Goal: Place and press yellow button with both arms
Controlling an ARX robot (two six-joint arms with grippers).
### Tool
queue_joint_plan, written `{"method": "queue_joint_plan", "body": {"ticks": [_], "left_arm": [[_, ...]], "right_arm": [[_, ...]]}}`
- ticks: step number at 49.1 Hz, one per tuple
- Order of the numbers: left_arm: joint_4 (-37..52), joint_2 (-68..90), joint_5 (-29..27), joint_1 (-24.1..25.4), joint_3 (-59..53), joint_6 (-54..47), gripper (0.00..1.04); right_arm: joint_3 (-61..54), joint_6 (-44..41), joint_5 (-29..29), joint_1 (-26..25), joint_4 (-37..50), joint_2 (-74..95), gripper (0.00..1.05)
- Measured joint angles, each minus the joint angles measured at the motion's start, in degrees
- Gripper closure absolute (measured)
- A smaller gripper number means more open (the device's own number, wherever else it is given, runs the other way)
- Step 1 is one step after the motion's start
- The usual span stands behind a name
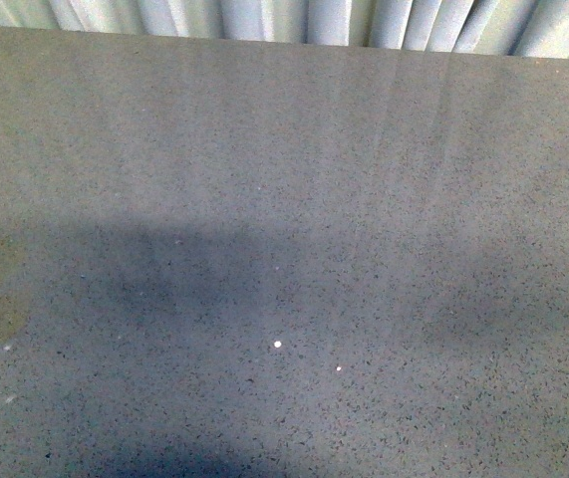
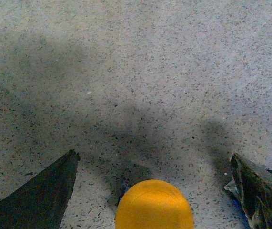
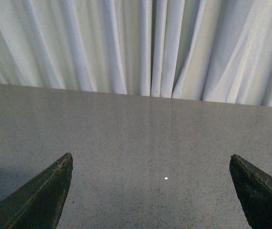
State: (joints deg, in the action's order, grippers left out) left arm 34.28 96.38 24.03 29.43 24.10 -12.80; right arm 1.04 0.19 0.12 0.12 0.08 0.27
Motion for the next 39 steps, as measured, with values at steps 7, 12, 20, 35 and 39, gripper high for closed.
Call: {"method": "queue_joint_plan", "body": {"ticks": [7,12,20,35,39], "left_arm": [[1.1,2.0,-0.5,0.2,0.0,0.0,0.09],[1.4,2.7,-0.7,0.3,0.0,-0.1,0.09],[1.8,3.2,-1.1,0.3,0.0,-0.1,0.09],[2.6,3.7,-1.5,0.2,0.0,-0.9,0.10],[2.8,3.9,-1.5,0.2,0.0,-0.9,0.15]], "right_arm": [[0.0,0.0,0.0,0.0,0.0,0.0,0.09],[0.0,0.0,0.0,0.0,0.0,0.0,0.09],[0.0,0.0,0.0,0.0,0.0,0.0,0.09],[0.0,0.0,0.0,0.0,0.0,0.0,0.09],[0.0,0.0,0.0,0.0,0.0,0.0,0.09]]}}
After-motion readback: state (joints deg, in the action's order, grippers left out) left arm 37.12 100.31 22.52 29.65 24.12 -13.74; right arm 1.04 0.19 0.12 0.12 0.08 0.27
